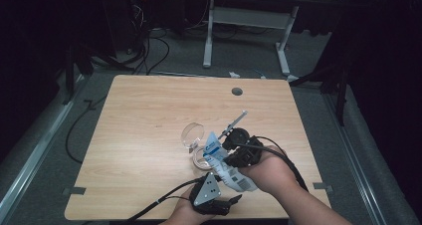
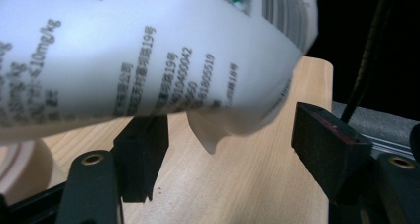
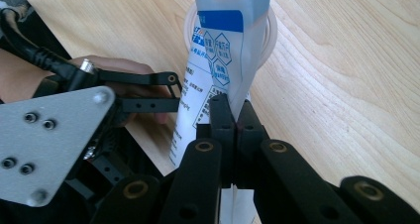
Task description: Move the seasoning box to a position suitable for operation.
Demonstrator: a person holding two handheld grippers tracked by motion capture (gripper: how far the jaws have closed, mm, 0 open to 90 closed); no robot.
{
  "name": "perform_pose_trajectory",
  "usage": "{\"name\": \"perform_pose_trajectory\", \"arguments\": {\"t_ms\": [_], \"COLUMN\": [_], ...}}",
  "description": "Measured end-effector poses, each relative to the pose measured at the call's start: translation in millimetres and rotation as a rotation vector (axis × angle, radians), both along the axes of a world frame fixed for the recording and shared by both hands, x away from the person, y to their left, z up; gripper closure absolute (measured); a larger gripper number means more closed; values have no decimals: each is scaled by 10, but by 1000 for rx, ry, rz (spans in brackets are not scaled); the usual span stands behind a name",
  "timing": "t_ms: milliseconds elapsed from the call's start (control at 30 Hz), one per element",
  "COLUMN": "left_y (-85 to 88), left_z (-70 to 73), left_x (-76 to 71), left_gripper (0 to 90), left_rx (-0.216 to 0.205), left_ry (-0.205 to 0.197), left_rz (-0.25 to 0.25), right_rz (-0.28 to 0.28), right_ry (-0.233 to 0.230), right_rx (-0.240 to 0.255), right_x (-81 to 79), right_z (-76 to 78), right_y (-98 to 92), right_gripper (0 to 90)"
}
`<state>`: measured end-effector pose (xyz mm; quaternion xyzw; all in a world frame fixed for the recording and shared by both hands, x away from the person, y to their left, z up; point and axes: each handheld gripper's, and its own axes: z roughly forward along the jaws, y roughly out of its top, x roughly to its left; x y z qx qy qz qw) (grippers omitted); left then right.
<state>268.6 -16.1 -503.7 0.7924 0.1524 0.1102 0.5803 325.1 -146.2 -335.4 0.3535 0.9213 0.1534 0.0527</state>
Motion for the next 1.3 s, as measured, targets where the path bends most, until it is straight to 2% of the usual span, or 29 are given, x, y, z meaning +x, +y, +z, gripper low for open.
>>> {"name": "perform_pose_trajectory", "arguments": {"t_ms": [67, 167, 433, 567, 600, 800, 900, 1100, 1300], "left_y": [-1, -11, -23, -55, -56, -63, -59, -65, -69], "left_z": [3, -5, -21, -23, -20, -7, 11, 37, 61], "left_x": [13, 14, 12, -16, -19, -12, -18, -47, -48], "left_gripper": [326, 373, 390, 367, 418, 491, 513, 533, 545], "left_rx": [-6, 5, 24, 39, 41, 43, 44, 37, 19], "left_ry": [9, 0, -13, -38, -39, -27, -14, 13, 22], "left_rz": [1, 0, 27, 39, 46, 56, 60, 73, 74], "right_rz": [1, 2, -7, -6, -6, -14, -20, -28, -47], "right_ry": [4, 5, 4, 3, 1, -1, -4, -6, -18], "right_rx": [2, 3, 13, 12, 6, -3, 10, 22, 38], "right_x": [-2, 22, 53, 49, 51, 53, 67, 69, 63], "right_z": [2, -7, -31, -32, -35, -38, -44, -59, -52], "right_y": [24, 49, 60, 63, 63, 43, 12, 7, -19], "right_gripper": [900, 900, 900, 900, 900, 900, 899, 894, 870]}}
